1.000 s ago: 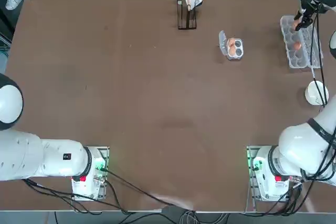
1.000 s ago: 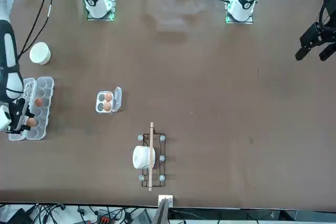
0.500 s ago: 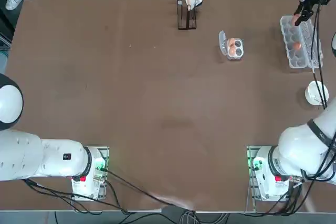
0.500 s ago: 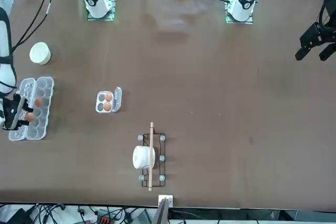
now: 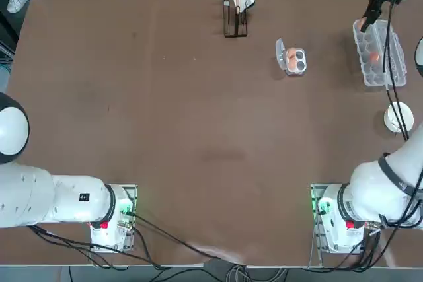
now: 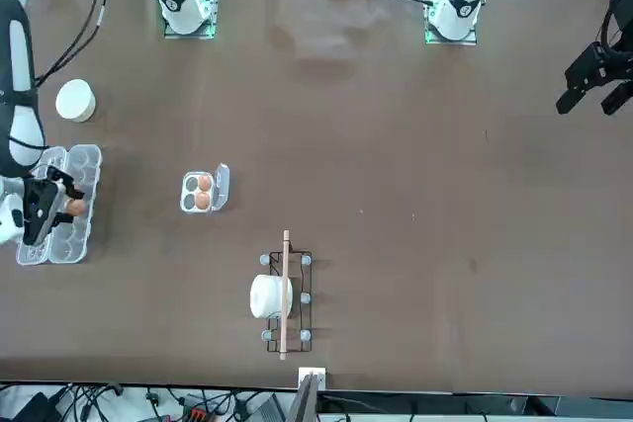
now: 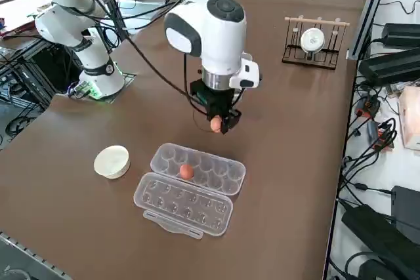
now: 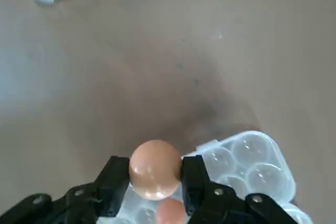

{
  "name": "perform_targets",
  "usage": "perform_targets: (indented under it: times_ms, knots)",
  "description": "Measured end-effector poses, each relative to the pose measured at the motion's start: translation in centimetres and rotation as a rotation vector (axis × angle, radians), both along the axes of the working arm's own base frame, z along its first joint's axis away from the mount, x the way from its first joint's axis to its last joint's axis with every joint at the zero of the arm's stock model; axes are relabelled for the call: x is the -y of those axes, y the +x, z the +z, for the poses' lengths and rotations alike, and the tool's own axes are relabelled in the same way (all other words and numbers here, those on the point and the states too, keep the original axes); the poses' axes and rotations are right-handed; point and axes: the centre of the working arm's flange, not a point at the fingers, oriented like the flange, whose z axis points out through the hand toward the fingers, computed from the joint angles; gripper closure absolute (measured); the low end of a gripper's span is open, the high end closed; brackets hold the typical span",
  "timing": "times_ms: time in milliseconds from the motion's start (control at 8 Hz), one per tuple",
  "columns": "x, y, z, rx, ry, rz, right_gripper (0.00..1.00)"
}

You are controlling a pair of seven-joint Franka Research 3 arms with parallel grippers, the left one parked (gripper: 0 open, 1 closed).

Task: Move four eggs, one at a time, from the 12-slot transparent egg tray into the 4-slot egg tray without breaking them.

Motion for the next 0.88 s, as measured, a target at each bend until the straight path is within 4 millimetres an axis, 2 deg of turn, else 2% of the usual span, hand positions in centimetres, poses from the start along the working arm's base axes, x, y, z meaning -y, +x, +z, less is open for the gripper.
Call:
perform_targets:
  times_ms: [500,875]
  knots:
    - [-8.1,-1.4,0.7,-0.028,-0.019,-0.243,0.43]
    - [-13.8,-2.9,-0.2,-0.011,-0.059,-0.412,0.43]
